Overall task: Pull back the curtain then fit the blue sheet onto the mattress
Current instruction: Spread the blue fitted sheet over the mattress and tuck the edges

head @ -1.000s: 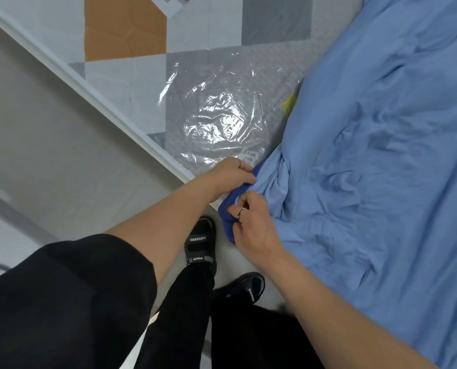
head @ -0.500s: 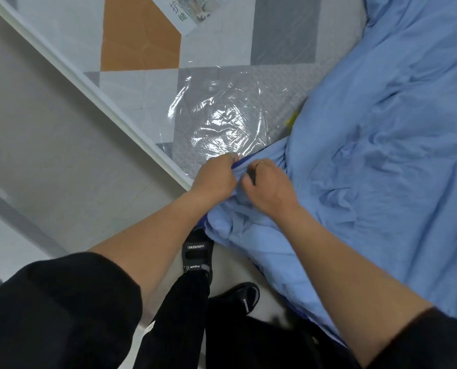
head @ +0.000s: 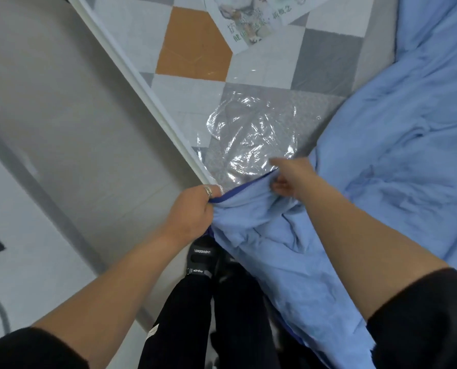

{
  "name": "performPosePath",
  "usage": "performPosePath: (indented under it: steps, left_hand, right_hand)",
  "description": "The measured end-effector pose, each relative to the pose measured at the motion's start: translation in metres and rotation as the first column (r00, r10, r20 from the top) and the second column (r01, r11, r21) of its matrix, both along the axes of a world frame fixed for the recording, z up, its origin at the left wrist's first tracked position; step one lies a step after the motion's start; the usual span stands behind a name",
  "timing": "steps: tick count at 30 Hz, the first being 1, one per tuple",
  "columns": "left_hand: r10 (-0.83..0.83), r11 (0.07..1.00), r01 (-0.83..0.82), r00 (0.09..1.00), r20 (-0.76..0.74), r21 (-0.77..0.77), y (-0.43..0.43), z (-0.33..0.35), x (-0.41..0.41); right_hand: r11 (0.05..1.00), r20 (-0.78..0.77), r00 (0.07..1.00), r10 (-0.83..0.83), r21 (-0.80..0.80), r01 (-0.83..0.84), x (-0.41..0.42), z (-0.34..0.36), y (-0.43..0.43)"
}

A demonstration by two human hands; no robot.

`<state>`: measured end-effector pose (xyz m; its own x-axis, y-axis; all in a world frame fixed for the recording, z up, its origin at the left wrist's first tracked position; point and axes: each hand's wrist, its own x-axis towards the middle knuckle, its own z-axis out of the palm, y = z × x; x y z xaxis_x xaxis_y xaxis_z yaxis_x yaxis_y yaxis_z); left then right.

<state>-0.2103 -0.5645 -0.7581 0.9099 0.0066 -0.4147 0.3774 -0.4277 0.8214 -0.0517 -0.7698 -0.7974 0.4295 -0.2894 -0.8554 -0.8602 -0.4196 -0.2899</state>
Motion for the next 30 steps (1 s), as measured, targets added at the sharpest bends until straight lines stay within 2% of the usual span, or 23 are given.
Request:
performPosePath:
  steps: [2,4,5,7,8,10,12,13,14,16,18,20,21,23,24,26,30]
  left_hand:
    - [0.06,0.998,-0.06,0.998,0.033,0.01,0.004,0.001,-0.007]
    - [0.084,0.995,-0.086,0.995,0.056,0.041,0.004,0.004,-0.011]
    - [0.089,0.995,-0.092,0.994,0.057,0.046,0.002,0.005,-0.013]
    - [0.116,0.993,-0.117,0.992,0.057,0.027,-0.002,0.006,-0.015]
    - [0.149,0.989,-0.15,0.987,0.057,0.013,-0.002,0.004,-0.015]
    - [0.242,0.97,-0.243,0.97,0.025,0.007,0.0,-0.002,-0.015]
    - [0.313,0.949,-0.305,0.943,-0.111,0.084,0.007,-0.012,-0.012]
    - [0.321,0.945,-0.3,0.925,-0.202,0.13,0.012,-0.018,-0.009]
    - [0.323,0.945,-0.292,0.905,-0.277,0.147,0.018,-0.021,-0.007]
    - [0.357,0.934,-0.347,0.878,-0.319,0.089,0.021,-0.019,0.006]
    - [0.444,0.883,-0.466,0.867,-0.225,-0.053,0.012,-0.002,0.028]
    - [0.522,0.813,-0.539,0.842,-0.132,-0.222,-0.002,0.017,0.051]
    - [0.529,0.804,-0.534,0.843,-0.095,-0.263,-0.008,0.024,0.065]
    - [0.436,0.875,-0.44,0.898,-0.067,-0.203,-0.019,0.029,0.09]
    - [0.373,0.913,-0.381,0.924,-0.078,-0.144,-0.023,0.029,0.101]
    - [0.359,0.92,-0.38,0.915,-0.182,-0.096,-0.026,0.02,0.121]
    - [0.535,0.738,-0.65,0.727,-0.43,-0.181,-0.015,-0.001,0.139]
  right_hand:
    - [0.955,-0.117,0.96,0.255,-0.126,-0.269,-0.004,-0.008,0.004]
    - [0.904,-0.178,0.923,0.34,-0.208,-0.373,-0.004,-0.013,0.0]
    - [0.93,-0.184,0.944,0.275,-0.197,-0.31,-0.002,-0.016,-0.003]
    - [0.996,-0.102,0.995,-0.016,-0.088,0.007,0.003,-0.018,-0.002]
    - [0.986,-0.053,0.986,-0.156,-0.061,0.153,0.007,-0.014,0.0]
    - [0.939,0.064,0.939,-0.339,-0.035,0.341,0.019,0.004,0.011]
    - [0.916,0.243,0.888,-0.39,0.002,0.402,0.032,0.031,0.03]
    - [0.942,0.348,0.881,-0.321,0.022,0.335,0.033,0.045,0.041]
    - [0.98,0.441,0.876,-0.195,0.052,0.192,0.028,0.057,0.053]
    - [0.978,0.561,0.823,0.093,0.105,-0.181,0.007,0.078,0.072]
    - [0.886,0.52,0.792,0.32,0.133,-0.445,-0.015,0.085,0.078]
    - [0.789,0.454,0.756,0.472,0.165,-0.592,-0.029,0.082,0.074]
    - [0.751,0.435,0.733,0.523,0.172,-0.638,-0.031,0.08,0.073]
    - [0.712,0.427,0.709,0.562,0.186,-0.677,-0.035,0.081,0.071]
    - [0.706,0.436,0.716,0.545,0.223,-0.673,-0.036,0.083,0.072]
    - [0.694,0.438,0.733,0.521,0.284,-0.662,-0.036,0.087,0.071]
    - [0.681,0.335,0.759,0.559,0.336,-0.65,-0.029,0.083,0.058]
